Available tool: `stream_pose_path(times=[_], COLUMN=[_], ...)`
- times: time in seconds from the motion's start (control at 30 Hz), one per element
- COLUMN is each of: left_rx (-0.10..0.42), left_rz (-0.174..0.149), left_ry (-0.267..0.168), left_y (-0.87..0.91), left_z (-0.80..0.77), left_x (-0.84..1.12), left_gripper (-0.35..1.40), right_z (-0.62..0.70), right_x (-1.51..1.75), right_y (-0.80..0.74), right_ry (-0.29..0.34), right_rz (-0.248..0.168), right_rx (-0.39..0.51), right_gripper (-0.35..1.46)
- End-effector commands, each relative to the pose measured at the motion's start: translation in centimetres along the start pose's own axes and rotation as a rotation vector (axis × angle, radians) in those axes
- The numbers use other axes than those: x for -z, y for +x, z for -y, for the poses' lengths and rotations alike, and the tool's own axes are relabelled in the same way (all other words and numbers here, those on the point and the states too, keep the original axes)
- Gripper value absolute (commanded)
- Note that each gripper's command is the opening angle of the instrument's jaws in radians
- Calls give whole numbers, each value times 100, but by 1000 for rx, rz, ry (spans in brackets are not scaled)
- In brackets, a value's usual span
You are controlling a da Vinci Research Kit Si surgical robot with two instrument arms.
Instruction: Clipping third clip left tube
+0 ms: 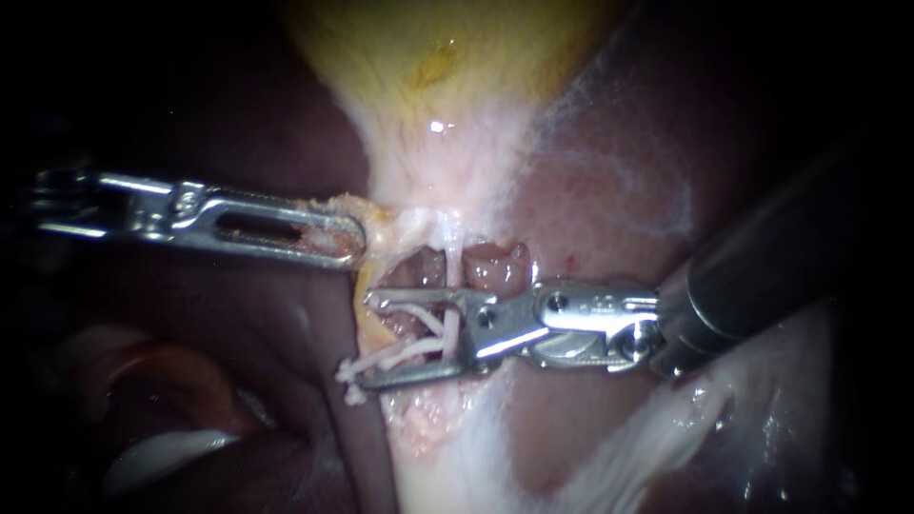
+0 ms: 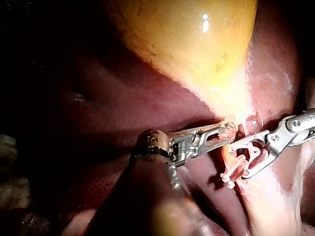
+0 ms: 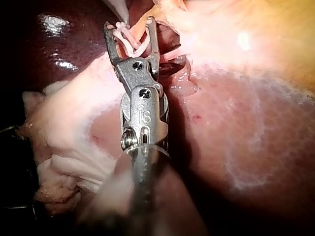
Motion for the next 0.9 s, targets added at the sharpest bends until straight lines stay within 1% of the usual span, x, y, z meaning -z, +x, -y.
stream_pose_path(times=[0.03, 0.3, 0.57, 0.9], left_rx=[0, 0, 0, 0], left_rz=[0, 0, 0, 0], left_ry=[0, 0, 0, 0], left_y=[0, 0, 0, 0], left_z=[0, 0, 1, 1], left_x=[0, 0, 1, 1], left_gripper=[-35, -35, -35, -35], right_z=[0, -2, -11, -17], right_x=[0, -1, 3, 6], right_y=[0, -1, -5, -10], right_ry=[-1, 2, 0, -1], right_rz=[0, 0, 0, -1], right_rx=[0, 5, -19, -48], right_gripper=[50, 50, 50, 50])
